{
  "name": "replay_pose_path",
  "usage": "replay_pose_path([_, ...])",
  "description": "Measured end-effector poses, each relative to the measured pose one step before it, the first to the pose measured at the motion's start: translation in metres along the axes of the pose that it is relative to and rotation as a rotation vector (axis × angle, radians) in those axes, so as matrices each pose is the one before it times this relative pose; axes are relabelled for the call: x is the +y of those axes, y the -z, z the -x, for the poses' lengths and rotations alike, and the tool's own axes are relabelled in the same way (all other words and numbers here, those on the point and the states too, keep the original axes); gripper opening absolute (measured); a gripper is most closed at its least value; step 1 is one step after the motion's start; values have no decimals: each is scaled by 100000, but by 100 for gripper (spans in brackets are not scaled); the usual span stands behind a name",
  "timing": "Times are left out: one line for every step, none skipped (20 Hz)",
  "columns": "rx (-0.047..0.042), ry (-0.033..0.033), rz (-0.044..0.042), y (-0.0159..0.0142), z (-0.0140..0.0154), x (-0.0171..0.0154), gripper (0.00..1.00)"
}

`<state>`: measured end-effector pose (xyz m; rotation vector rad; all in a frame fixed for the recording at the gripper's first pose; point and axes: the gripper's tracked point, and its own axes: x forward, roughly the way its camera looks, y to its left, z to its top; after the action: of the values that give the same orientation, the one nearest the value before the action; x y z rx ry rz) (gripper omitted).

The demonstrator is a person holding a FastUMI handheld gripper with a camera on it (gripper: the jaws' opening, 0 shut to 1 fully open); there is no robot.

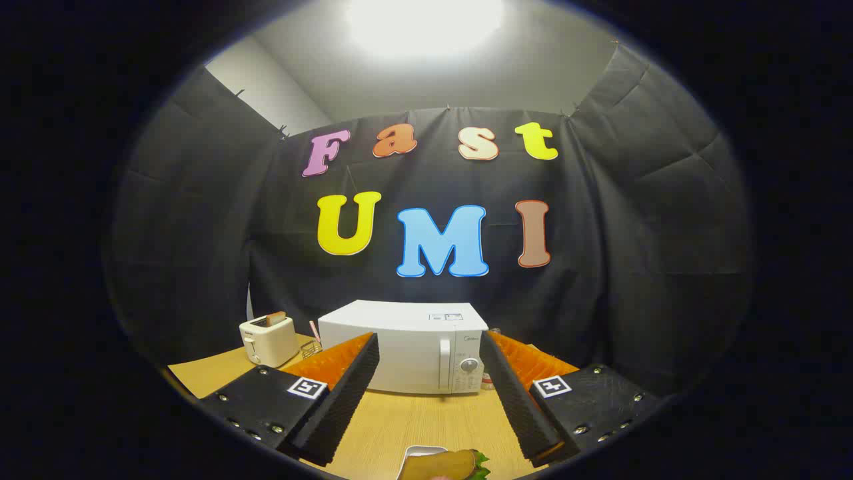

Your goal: Open the microwave, put the food inside, and close the microwave door.

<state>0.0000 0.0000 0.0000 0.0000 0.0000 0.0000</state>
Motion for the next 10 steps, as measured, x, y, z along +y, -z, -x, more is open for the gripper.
replay_pose_path([56,-34,15,137,-78,-70,97])
replay_pose_path([237,226,-66,52,-67,-106,97])
replay_pose_path([334,46,-204,223,169,-84,97])
replay_pose_path([145,-31,-286,23,-2,-86,97])
replay_pose_path([79,118,-140,47,-59,-157,97])
replay_pose_path([188,58,-14,23,6,-64,97])
replay_pose_path([137,-243,-147,183,47,-5,97])
replay_pose_path([145,-103,-78,-48,-75,9,97])
replay_pose_path([108,-224,-42,41,-70,-34,97])
replay_pose_path([104,-155,-74,75,-7,1,97])
